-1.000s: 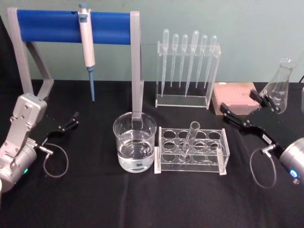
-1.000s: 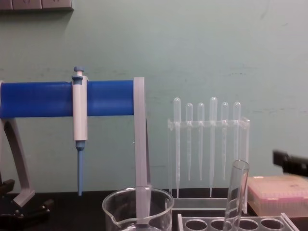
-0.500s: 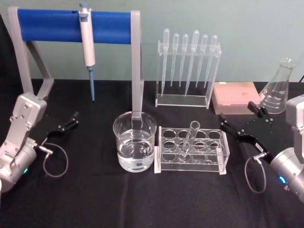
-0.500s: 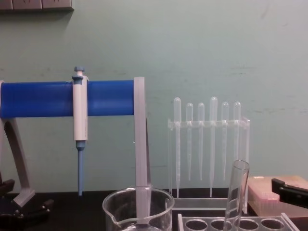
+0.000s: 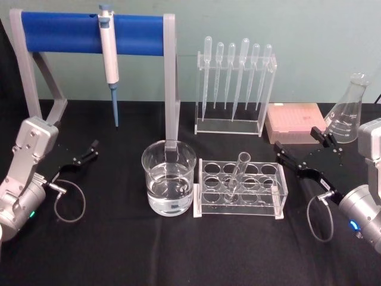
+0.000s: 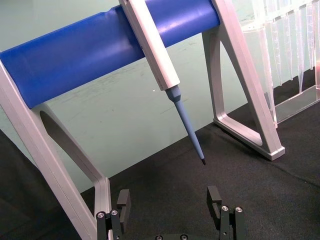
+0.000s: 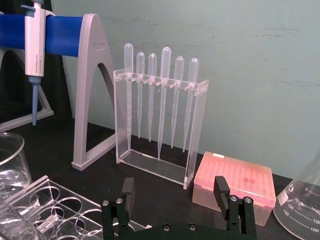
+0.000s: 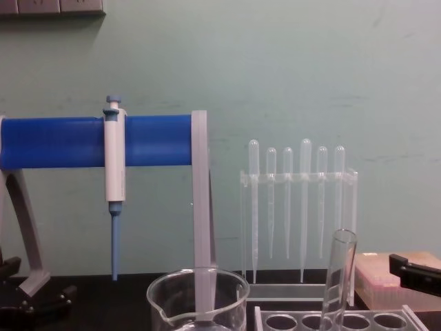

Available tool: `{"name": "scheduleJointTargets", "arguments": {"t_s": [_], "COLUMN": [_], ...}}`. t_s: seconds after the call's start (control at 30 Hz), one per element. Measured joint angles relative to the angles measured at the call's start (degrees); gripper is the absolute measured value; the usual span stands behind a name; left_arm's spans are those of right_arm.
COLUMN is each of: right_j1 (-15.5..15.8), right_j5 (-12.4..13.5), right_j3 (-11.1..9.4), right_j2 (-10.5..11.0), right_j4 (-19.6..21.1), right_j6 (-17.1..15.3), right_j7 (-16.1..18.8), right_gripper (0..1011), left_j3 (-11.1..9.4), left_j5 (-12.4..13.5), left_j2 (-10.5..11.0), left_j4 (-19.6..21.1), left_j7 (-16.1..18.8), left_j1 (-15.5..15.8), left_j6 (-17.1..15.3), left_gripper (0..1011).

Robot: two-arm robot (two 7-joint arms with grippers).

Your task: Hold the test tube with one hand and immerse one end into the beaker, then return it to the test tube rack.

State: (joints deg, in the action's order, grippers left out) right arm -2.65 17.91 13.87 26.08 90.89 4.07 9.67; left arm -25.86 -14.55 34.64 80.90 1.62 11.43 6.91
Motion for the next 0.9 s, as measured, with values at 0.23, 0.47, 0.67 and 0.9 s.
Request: {"name": "scheduleJointTargets", "arguments": {"t_s": [0.23, 0.47, 0.67, 0.9], "right_j1": [0.03, 0.05, 0.05, 0.05], "right_j5": [-0.14, -0.18, -0.21, -0.26], "right_j3": [0.03, 0.08, 0.09, 0.09], "right_j2": [0.04, 0.06, 0.06, 0.06], "right_j4": [0.12, 0.18, 0.21, 0.25], "right_j6": [-0.15, -0.21, -0.24, -0.3], "right_j7": [-0.17, -0.37, -0.41, -0.45], "right_gripper": [1002, 1003, 1002, 1002], "left_j3": [0.0, 0.0, 0.0, 0.0], "left_j5": [0.0, 0.0, 0.0, 0.0], "left_j2": [0.0, 0.0, 0.0, 0.0], "left_j4": [0.0, 0.0, 0.0, 0.0], "left_j7": [0.0, 0.0, 0.0, 0.0], "left_j1": [0.0, 0.0, 0.0, 0.0], "left_j6": [0.0, 0.0, 0.0, 0.0], "left_gripper": [1000, 1000, 1000, 1000]}}
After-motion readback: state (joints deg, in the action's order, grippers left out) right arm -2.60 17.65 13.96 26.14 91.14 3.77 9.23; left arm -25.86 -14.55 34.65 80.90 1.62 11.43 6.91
